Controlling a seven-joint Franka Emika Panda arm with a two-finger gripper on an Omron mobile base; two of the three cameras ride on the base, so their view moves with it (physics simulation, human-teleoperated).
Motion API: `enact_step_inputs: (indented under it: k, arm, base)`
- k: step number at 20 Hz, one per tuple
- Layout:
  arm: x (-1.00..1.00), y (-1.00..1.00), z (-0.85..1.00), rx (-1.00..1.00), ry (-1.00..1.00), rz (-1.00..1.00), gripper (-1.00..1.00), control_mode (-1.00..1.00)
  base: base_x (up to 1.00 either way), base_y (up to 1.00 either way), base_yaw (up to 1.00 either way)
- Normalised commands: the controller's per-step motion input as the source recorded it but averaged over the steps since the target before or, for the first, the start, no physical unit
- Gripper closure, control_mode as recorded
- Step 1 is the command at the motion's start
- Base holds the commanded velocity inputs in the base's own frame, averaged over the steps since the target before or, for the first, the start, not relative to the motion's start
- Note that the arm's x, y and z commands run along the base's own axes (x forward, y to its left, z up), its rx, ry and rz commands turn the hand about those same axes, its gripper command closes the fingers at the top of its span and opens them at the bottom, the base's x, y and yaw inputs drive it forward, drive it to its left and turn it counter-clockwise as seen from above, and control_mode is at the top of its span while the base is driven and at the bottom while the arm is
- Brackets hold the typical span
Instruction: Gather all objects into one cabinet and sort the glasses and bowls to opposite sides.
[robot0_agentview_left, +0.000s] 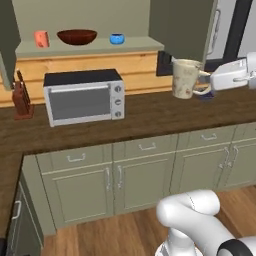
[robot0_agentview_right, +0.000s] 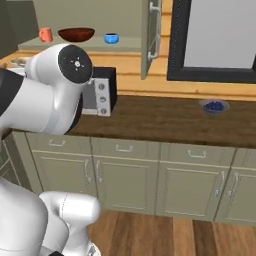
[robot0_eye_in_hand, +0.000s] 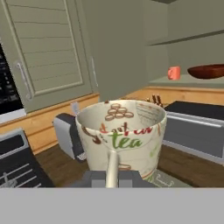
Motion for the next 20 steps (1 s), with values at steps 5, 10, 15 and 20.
enact_step_inputs:
  k: [5, 10, 15, 20]
  arm:
    - [0.00, 0.00, 0.00, 0.00, 0.00, 0.00, 1.00, 1.00]
    - [0.00, 0.00, 0.00, 0.00, 0.00, 0.00, 1.00, 1.00]
    - [0.00, 0.00, 0.00, 0.00, 0.00, 0.00, 1.00, 1.00]
    - [0.00, 0.00, 0.00, 0.00, 0.00, 0.00, 1.00, 1.00]
  base:
    - [0.68, 0.28, -0.03]
    - [0.44, 0.56, 0.00]
    - [0.56, 0.12, -0.07]
    - [0.44, 0.31, -0.07]
